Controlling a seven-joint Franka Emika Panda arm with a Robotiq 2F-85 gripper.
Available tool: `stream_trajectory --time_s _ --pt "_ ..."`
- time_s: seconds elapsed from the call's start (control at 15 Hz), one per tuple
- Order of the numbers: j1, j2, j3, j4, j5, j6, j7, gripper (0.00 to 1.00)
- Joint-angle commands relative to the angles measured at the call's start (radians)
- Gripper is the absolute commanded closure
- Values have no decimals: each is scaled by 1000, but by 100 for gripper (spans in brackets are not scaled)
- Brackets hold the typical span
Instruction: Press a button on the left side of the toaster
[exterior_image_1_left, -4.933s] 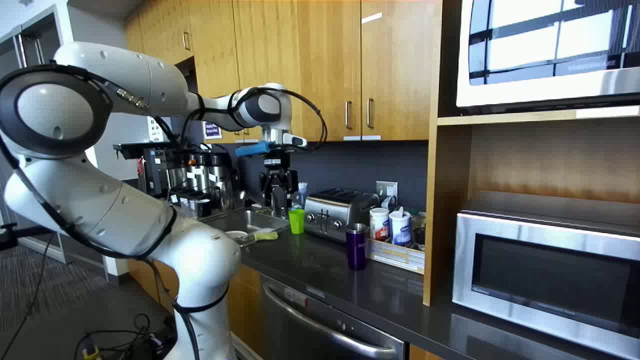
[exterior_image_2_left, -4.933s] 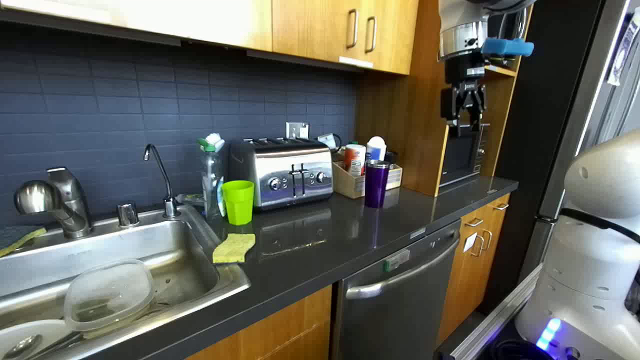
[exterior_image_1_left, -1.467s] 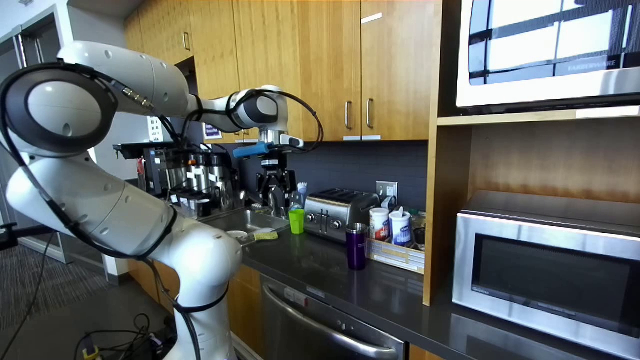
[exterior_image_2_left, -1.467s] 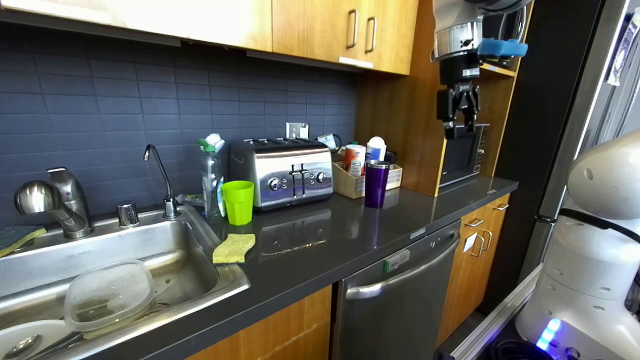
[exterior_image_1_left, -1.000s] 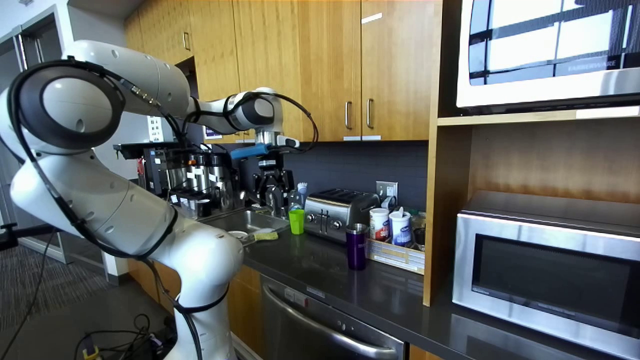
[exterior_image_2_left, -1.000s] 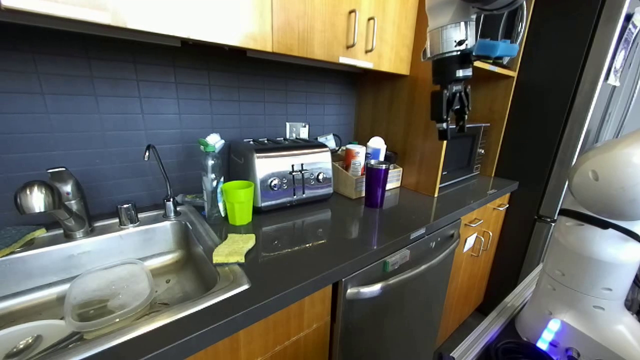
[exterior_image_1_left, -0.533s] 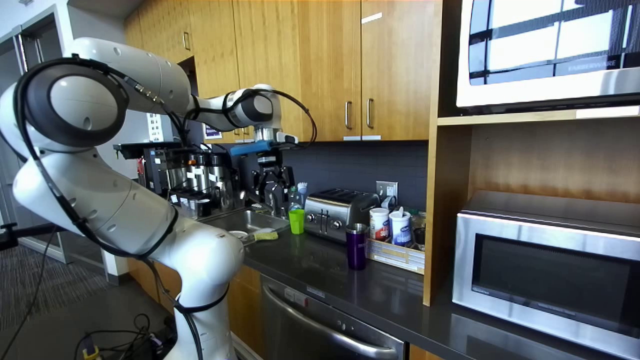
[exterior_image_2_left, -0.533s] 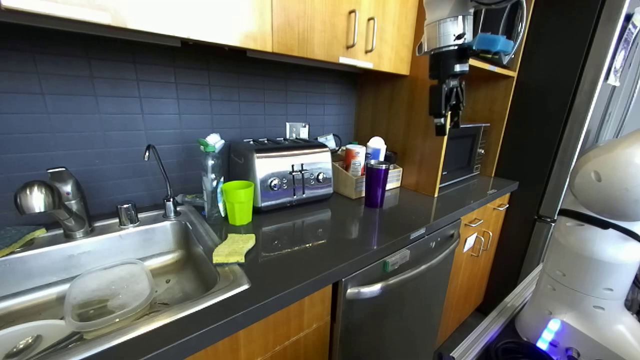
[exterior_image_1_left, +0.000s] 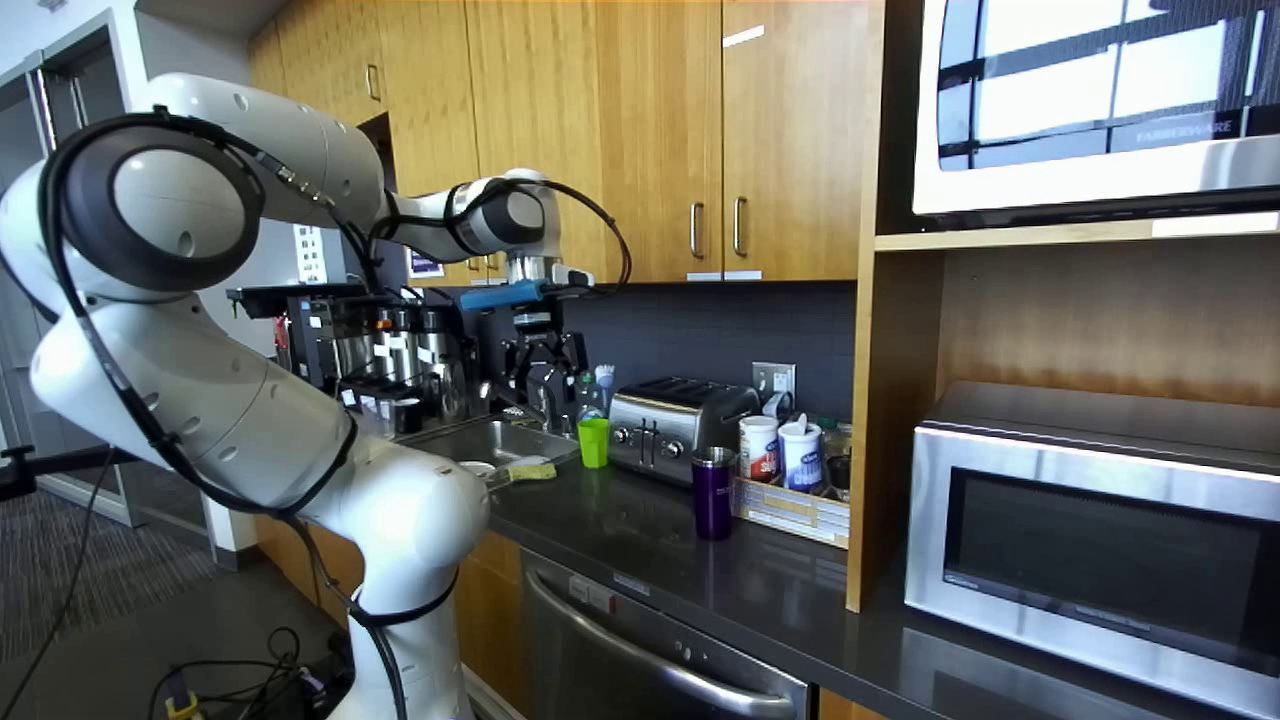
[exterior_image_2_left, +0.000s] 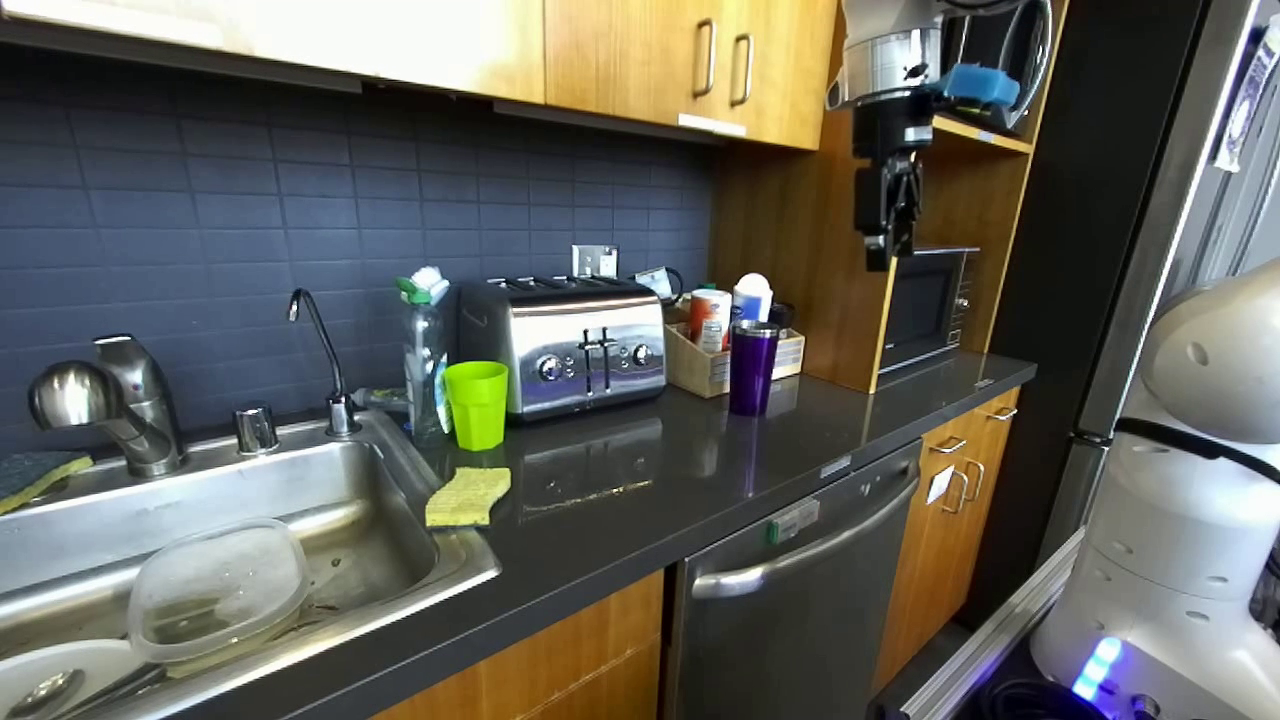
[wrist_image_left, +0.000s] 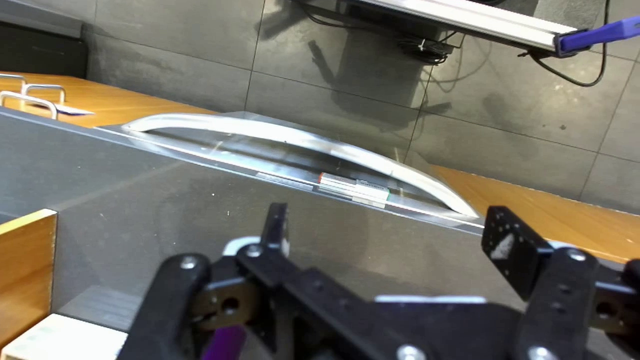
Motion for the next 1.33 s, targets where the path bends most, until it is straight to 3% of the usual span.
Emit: stream_trajectory --time_s 0.0,0.67,1.27 --pt "15 15 -1 9 15 23 -17 0" --pt "48 91 1 -13 61 180 -60 0" --pt "96 304 34 36 104 399 -65 0"
